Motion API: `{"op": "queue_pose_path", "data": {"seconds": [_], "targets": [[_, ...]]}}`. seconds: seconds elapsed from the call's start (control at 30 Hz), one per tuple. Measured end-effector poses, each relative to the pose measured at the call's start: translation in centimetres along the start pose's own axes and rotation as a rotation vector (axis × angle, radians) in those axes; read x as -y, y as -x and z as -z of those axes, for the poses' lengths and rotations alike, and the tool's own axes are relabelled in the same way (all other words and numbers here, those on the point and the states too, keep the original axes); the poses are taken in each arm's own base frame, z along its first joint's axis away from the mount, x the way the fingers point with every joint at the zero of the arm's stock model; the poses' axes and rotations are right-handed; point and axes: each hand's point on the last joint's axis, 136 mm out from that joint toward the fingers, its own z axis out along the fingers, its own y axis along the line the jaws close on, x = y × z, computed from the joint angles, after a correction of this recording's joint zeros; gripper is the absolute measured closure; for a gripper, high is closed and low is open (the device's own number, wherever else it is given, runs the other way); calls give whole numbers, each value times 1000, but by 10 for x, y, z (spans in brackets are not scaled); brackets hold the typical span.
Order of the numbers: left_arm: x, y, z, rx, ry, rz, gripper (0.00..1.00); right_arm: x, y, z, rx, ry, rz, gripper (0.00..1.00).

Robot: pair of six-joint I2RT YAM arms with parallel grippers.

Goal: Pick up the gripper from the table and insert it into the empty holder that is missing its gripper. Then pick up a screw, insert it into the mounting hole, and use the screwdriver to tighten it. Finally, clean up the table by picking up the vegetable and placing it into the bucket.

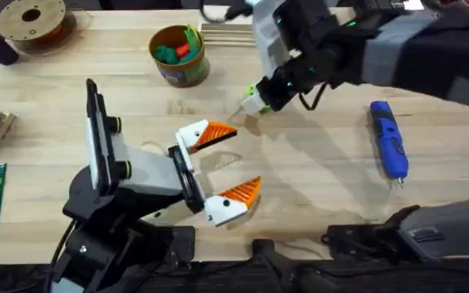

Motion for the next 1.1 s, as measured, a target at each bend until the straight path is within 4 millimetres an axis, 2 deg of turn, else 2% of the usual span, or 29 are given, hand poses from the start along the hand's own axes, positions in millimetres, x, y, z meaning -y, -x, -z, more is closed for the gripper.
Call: {"op": "queue_pose_path", "data": {"seconds": [0.07, 0.23, 0.4, 0.53, 0.67, 0.8, 0.87, 1.03, 1.1], "targets": [[0, 0, 0, 0, 0, 0, 14, 1, -3, -10, -19, -9, 16, 554], [0, 0, 0, 0, 0, 0, 13, 5, -7, -25, -41, -23, 29, 578], [0, 0, 0, 0, 0, 0, 14, 7, -2, -28, -22, -30, 39, 609], [0, 0, 0, 0, 0, 0, 14, 9, 3, -30, -2, -36, 46, 722], [0, 0, 0, 0, 0, 0, 14, 10, -4, -43, -29, -35, 45, 730], [0, 0, 0, 0, 0, 0, 15, 12, -2, -45, -20, -41, 46, 731], [0, 0, 0, 0, 0, 0, 15, 12, -1, -45, -16, -44, 47, 775], [0, 0, 0, 0, 0, 0, 14, 15, 0, -46, -15, -54, 46, 992], [0, 0, 0, 0, 0, 0, 14, 15, 0, -46, -15, -54, 46, 991]]}}
